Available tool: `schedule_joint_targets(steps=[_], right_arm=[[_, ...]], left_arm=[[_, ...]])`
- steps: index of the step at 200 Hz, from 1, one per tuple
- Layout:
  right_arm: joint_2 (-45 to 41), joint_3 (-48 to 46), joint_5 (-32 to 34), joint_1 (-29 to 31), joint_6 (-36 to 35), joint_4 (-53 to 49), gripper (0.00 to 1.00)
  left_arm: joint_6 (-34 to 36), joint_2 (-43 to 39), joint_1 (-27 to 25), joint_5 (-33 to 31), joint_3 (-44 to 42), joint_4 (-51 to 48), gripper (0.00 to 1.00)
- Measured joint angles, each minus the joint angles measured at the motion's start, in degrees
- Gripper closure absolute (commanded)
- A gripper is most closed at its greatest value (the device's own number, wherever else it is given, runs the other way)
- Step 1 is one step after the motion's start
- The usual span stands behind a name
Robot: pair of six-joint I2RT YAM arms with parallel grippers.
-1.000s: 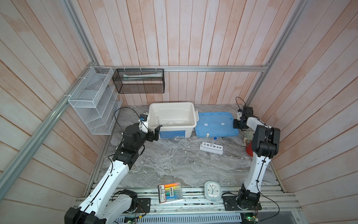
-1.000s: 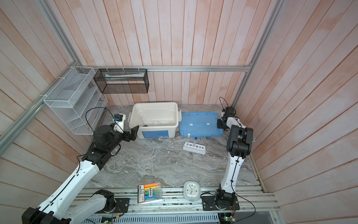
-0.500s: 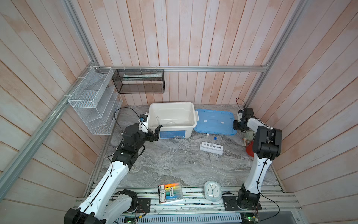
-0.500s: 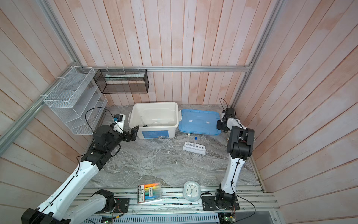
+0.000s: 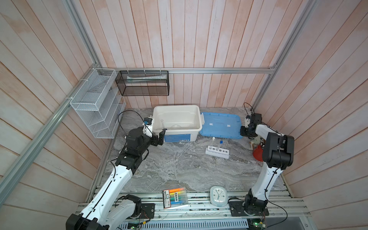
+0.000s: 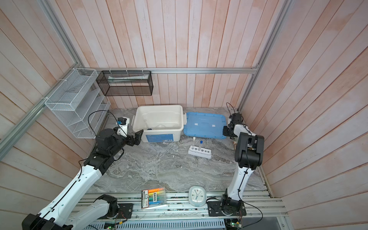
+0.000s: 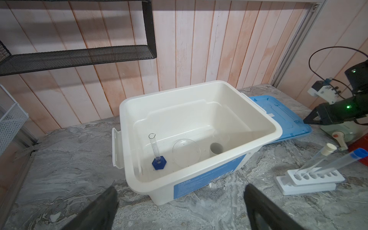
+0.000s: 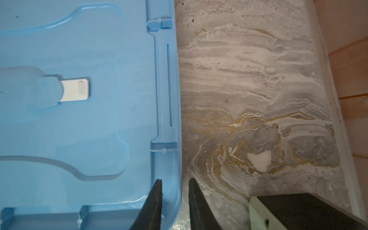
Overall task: Organize the chemistry lab equipment
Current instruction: 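Lower the right gripper and close it on the blue lid's edge, then lift the blue lid edge with the right gripper, tilting it up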
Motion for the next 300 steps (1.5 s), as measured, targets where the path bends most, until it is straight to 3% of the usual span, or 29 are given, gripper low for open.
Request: schedule_joint_targets(steps=[69,175,241,300], right_arm=[[3.2,1.0,0.0,0.0,0.0,0.5,0.80],[4.0,1.9,-0.2,0.0,0.5,1.1,0.99],[2.3,1.9,-0.9,-0.7,1.7,0.4,1.00],[-5.6,1.9,-1.3,-1.5,3.1,-0.6,1.00]], left_arm=[[0.0,0.0,0.0,0.0,0.0,0.0,0.00],[-0.1,0.0,0.0,0.1,0.0,-0.5,0.00],[-0.1,-1.7,0.0,1.9,0.0,-0.6,0.00],[-0.2,-1.7,0.0,3.0,0.0,-0.6,0.00]])
